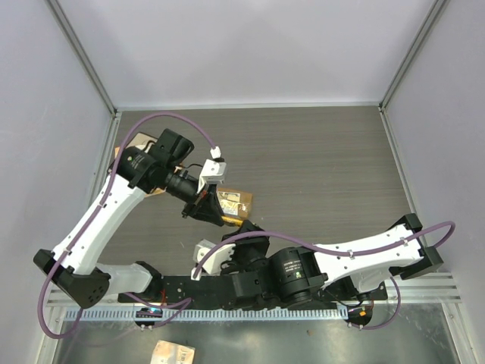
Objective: Unpack the express box
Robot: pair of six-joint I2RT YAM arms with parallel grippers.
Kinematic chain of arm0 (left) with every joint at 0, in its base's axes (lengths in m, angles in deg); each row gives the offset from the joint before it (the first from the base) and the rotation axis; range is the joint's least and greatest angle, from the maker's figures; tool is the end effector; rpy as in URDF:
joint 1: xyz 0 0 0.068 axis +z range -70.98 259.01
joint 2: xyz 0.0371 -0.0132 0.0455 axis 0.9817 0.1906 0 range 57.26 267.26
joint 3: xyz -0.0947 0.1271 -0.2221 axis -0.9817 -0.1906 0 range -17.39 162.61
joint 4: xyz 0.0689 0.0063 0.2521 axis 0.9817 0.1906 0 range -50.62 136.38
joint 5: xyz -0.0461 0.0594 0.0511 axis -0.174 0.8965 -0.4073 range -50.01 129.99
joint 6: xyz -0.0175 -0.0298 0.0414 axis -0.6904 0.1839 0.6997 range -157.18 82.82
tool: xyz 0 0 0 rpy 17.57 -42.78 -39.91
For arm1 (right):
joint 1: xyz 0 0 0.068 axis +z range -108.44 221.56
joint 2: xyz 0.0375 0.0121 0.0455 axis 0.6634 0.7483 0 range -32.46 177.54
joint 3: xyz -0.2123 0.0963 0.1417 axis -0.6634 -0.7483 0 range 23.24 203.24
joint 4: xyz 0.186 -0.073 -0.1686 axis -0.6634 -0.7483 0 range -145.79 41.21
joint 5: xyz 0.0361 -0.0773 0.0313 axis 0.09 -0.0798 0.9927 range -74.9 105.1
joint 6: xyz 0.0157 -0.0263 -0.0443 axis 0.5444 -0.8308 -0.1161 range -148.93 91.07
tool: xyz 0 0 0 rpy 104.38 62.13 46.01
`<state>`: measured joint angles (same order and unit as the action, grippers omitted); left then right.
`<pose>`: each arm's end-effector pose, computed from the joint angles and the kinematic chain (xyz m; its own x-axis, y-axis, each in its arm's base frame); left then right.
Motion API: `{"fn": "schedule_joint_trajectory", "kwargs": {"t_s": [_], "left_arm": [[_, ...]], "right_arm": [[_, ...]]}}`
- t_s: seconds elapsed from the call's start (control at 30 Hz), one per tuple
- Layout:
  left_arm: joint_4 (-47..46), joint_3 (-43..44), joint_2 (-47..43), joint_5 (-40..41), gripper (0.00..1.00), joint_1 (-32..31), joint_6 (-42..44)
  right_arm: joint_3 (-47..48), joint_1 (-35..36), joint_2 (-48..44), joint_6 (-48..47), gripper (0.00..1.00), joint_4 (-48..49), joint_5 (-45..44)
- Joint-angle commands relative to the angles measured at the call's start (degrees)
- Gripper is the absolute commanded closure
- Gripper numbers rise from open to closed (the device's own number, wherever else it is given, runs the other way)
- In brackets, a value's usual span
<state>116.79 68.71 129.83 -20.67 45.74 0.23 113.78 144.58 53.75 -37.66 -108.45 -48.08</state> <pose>0.1546 -0.1385 0.3990 -0.2381 0.5122 -0.8252 0.9245 -0.1410 -0.3542 -0.0353 0.2932 0.3812 0.2672 -0.8516 -0.4509 -0.5195 0.2668 -0.8118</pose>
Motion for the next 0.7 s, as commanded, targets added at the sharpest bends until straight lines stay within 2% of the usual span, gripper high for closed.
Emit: {"fn": "schedule_joint_trajectory", "kwargs": {"t_s": [0.0, 0.1, 0.13, 0.23, 0.37, 0.4, 0.43, 0.5, 0.67], "left_arm": [[17.9, 2.1, -0.9, 2.8, 1.00, -1.0, -0.5], [17.9, 2.9, -0.6, 3.3, 1.00, -1.1, -0.7], [17.9, 3.4, -0.5, 3.1, 1.00, -1.1, -0.8], [17.8, 4.9, 0.6, 2.6, 1.00, -1.1, -1.0], [12.0, 8.3, 1.9, 1.4, 1.00, -1.1, -6.8], [10.0, 9.8, 2.0, 1.2, 1.00, -1.1, -8.6], [8.0, 10.7, 2.3, 1.0, 1.00, -1.1, -10.5], [2.8, 13.6, 3.1, 0.7, 1.00, -1.0, -16.1], [-7.7, 17.3, 3.8, 0.5, 1.00, 0.6, -27.0]], "right_arm": [[3.1, 0.6, -1.6, -0.5, 0.99, 0.9, -3.9], [2.5, 0.6, -1.8, -0.1, 0.99, 1.0, -5.0], [2.4, 0.6, -1.8, 0.3, 0.83, 1.2, -7.3], [2.1, 0.6, -3.7, 3.2, 0.57, 2.2, -10.7], [5.0, 0.3, -12.1, 13.3, 0.38, 5.7, -5.6], [3.8, 0.0, -18.0, 14.4, 0.31, 9.5, -4.0], [2.2, -0.2, -20.7, 15.1, 0.29, 12.1, 0.1], [-2.6, -0.6, -28.4, 17.9, 0.24, 17.4, 2.7], [-10.5, -0.9, -37.6, 24.4, 0.17, 22.4, 8.5]]}}
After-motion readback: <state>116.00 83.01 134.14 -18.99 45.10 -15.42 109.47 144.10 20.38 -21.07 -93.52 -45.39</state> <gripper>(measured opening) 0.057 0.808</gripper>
